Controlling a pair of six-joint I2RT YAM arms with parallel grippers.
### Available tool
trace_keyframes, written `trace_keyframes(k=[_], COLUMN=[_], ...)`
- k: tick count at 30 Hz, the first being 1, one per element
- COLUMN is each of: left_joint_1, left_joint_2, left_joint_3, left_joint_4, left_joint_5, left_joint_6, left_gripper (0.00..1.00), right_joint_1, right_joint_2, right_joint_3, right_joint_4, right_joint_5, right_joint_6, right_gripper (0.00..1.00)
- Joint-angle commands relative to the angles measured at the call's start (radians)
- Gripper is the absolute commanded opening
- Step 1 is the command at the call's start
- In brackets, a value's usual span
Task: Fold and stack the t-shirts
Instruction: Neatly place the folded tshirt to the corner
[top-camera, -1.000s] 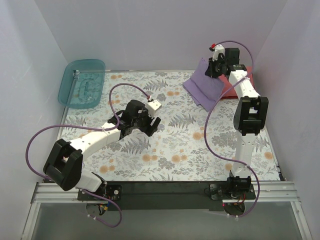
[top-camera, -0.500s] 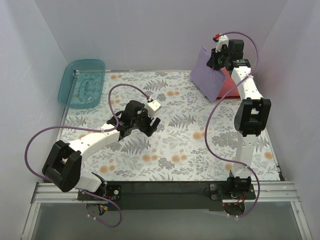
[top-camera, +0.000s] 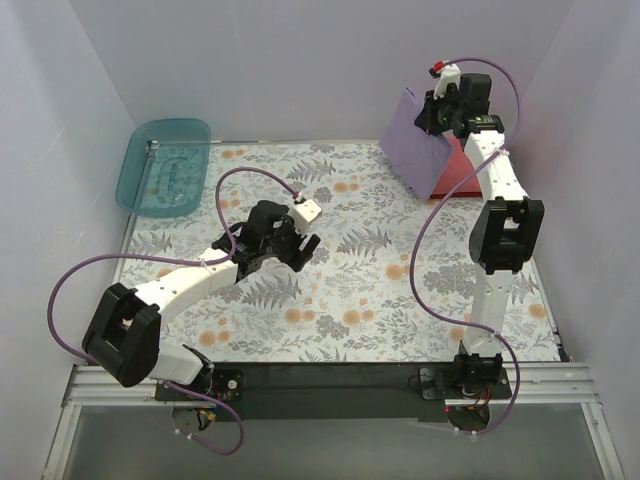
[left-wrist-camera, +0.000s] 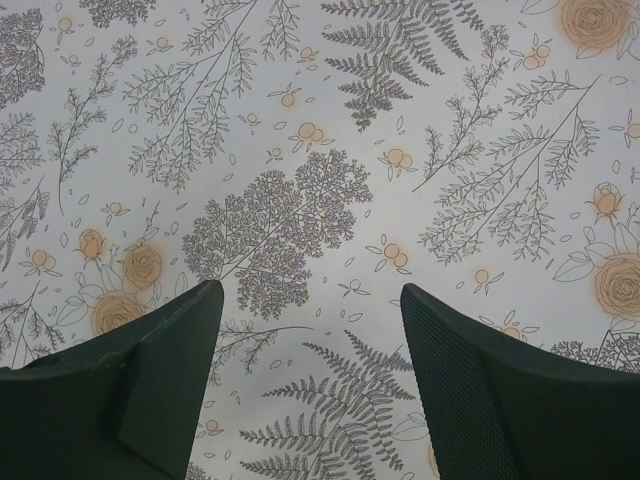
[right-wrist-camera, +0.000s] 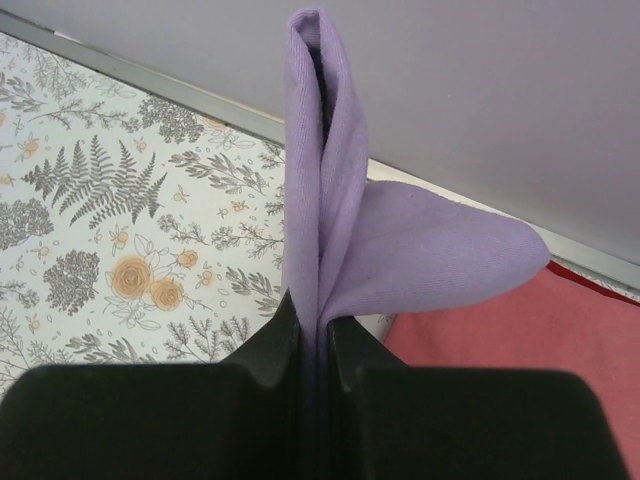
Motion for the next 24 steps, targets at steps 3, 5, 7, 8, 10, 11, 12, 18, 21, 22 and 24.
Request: trace_keyframes(k=[3, 5, 7, 8, 10, 11, 12, 18, 21, 22, 24], left_joint_1=[0.000, -0.002, -0.002, 0.000, 0.000, 0.000, 0.000, 0.000, 0.000, 0.000, 0.000], left_joint_2=[-0.038, -0.038, -0.040, -0.038, -0.035, -0.035, -0.032, -0.020, -0.015, -0.015, -0.011], left_joint_3=[-0.001, 0.000, 0.002, 0.000, 0.002, 0.002, 0.002, 0.012, 0.019, 0.019, 0.023], left_joint_4=[0.036, 0.037, 0.034, 0.034, 0.030, 0.030, 0.028, 0.023, 0.020, 0.020, 0.016], left_joint_5=[-0.024, -0.021, -0.021, -0.019, -0.017, -0.016, -0.014, -0.013, -0.011, -0.011, -0.008], left_joint_6=[0.021, 0.020, 0.021, 0.023, 0.023, 0.021, 0.021, 0.024, 0.026, 0.027, 0.032], left_gripper=[0.76, 0.82, 0.82, 0.83, 0.83, 0.84, 0.84, 0.85, 0.86, 0.86, 0.86], right_joint_1=[-0.018, -0.030, -0.030, -0.032, -0.058, -0.065, -0.069, -0.093, -0.112, -0.116, -0.130], right_joint_2=[-0.108, -0.107, -0.105, -0.104, -0.098, -0.094, -0.091, -0.062, -0.047, -0.044, -0.035], right_joint_3=[0.044, 0.041, 0.037, 0.033, 0.024, 0.023, 0.020, 0.001, 0.001, 0.000, -0.003], right_joint_4=[0.059, 0.059, 0.059, 0.059, 0.059, 0.059, 0.059, 0.067, 0.070, 0.070, 0.070], right_joint_5=[0.009, 0.008, 0.008, 0.006, 0.005, 0.000, 0.000, 0.009, 0.022, 0.022, 0.020], right_joint_6=[0.008, 0.013, 0.014, 0.014, 0.011, 0.011, 0.014, 0.013, 0.019, 0.019, 0.022], right_gripper=[0.01, 0.01, 0.01, 0.01, 0.01, 0.01, 0.01, 0.01, 0.01, 0.01, 0.01])
